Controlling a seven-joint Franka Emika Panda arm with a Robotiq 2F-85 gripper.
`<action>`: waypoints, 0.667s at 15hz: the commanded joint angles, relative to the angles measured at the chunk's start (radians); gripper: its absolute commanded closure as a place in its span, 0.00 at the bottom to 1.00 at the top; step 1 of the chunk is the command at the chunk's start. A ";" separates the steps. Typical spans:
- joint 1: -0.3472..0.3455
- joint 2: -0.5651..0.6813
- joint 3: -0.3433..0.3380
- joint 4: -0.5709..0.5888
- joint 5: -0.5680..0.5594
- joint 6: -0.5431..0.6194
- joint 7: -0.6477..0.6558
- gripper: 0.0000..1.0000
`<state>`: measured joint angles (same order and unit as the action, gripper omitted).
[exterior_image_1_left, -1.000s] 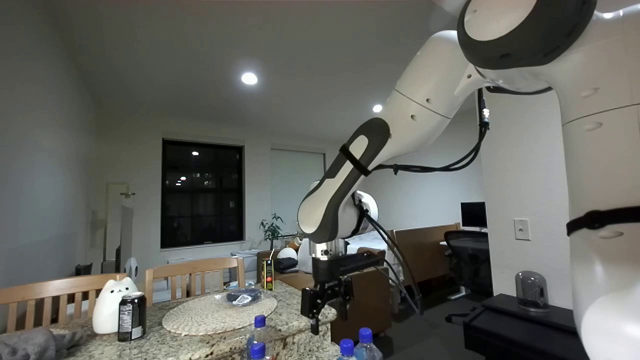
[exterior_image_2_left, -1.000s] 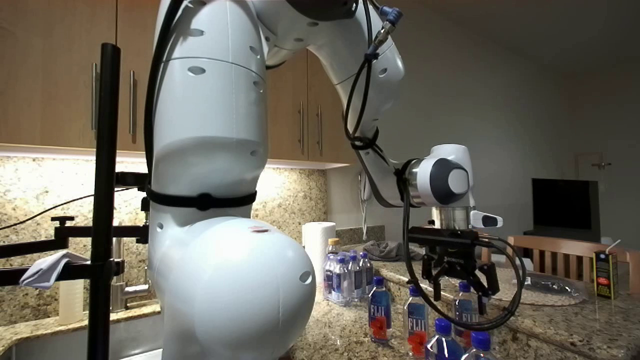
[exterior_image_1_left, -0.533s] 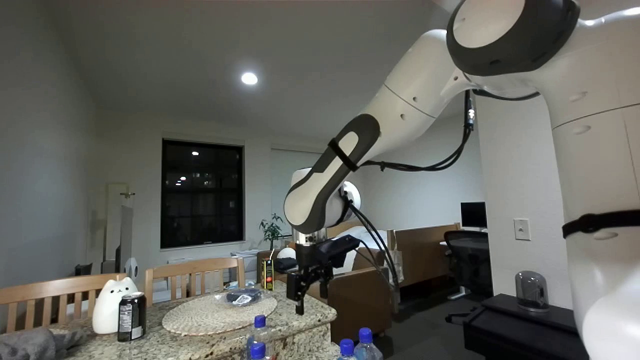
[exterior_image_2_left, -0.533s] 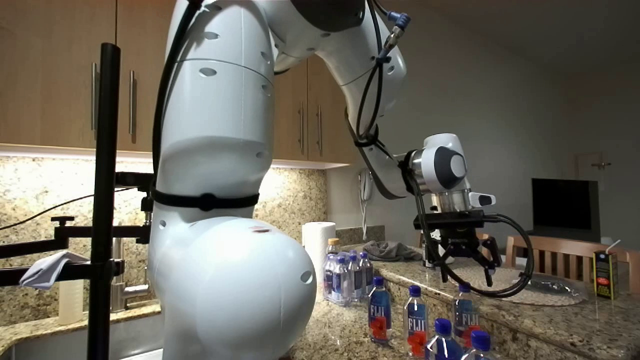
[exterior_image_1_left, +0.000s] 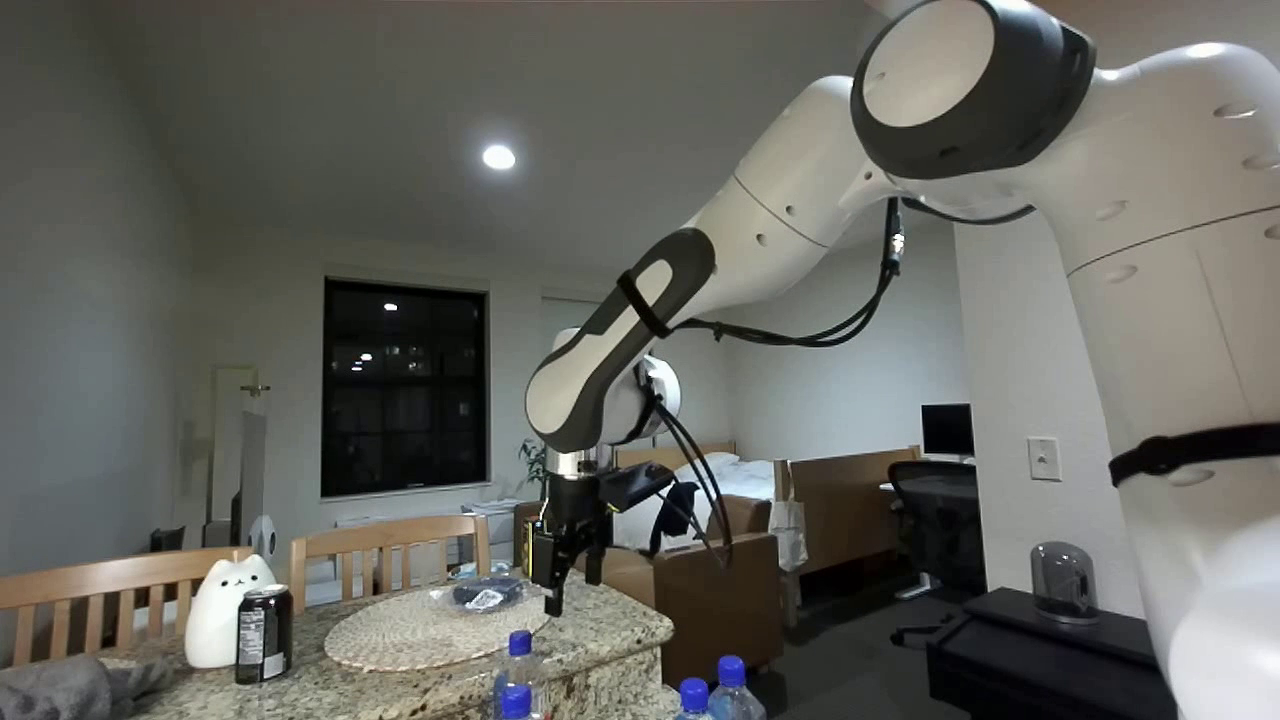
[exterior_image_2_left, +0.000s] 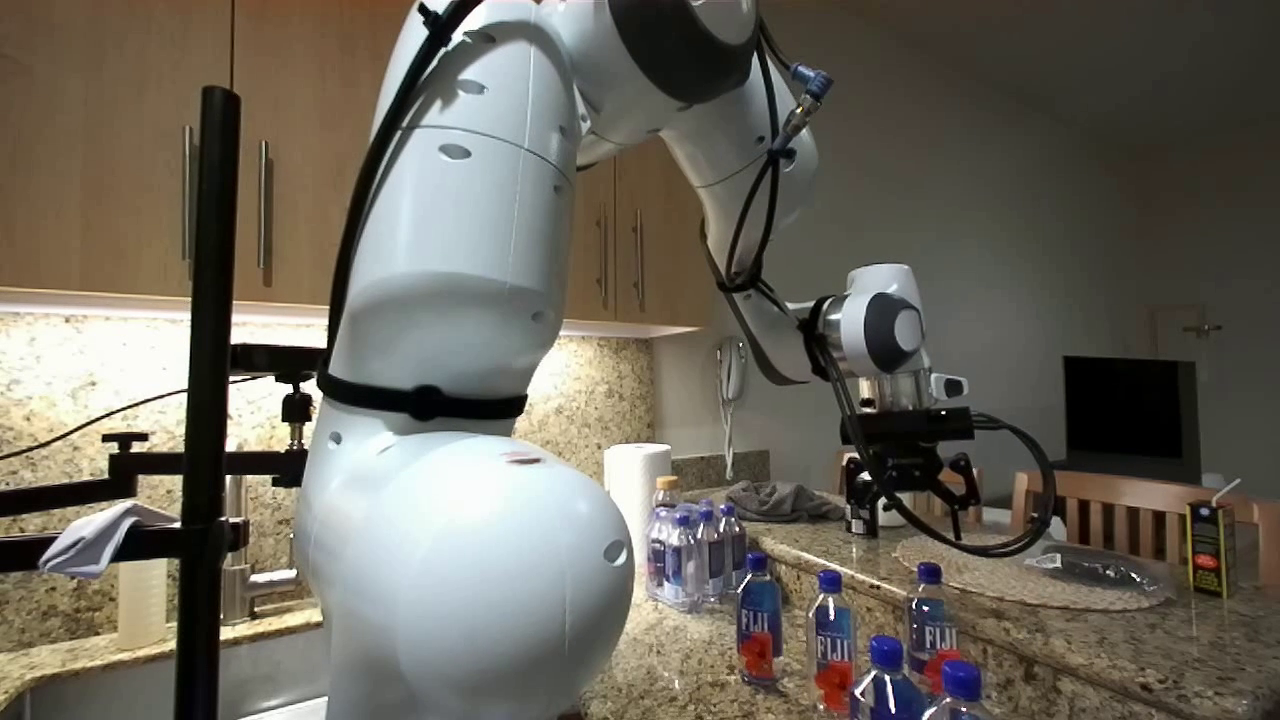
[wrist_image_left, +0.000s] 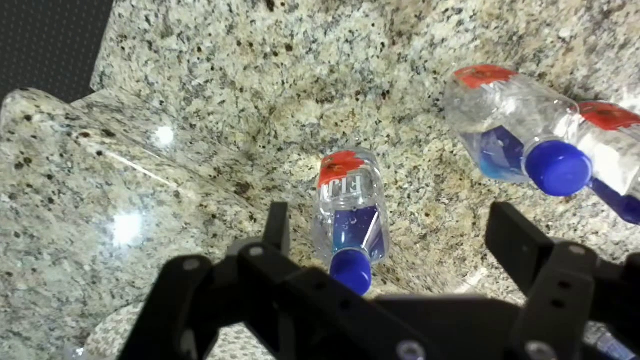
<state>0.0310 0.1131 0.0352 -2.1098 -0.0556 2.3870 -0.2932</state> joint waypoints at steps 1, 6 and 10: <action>-0.004 0.000 0.004 0.001 -0.001 -0.002 0.001 0.00; -0.012 0.044 0.002 0.040 0.020 -0.016 -0.017 0.00; -0.019 0.103 -0.002 0.091 -0.001 0.005 -0.027 0.00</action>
<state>0.0261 0.1676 0.0307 -2.0708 -0.0542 2.3871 -0.2933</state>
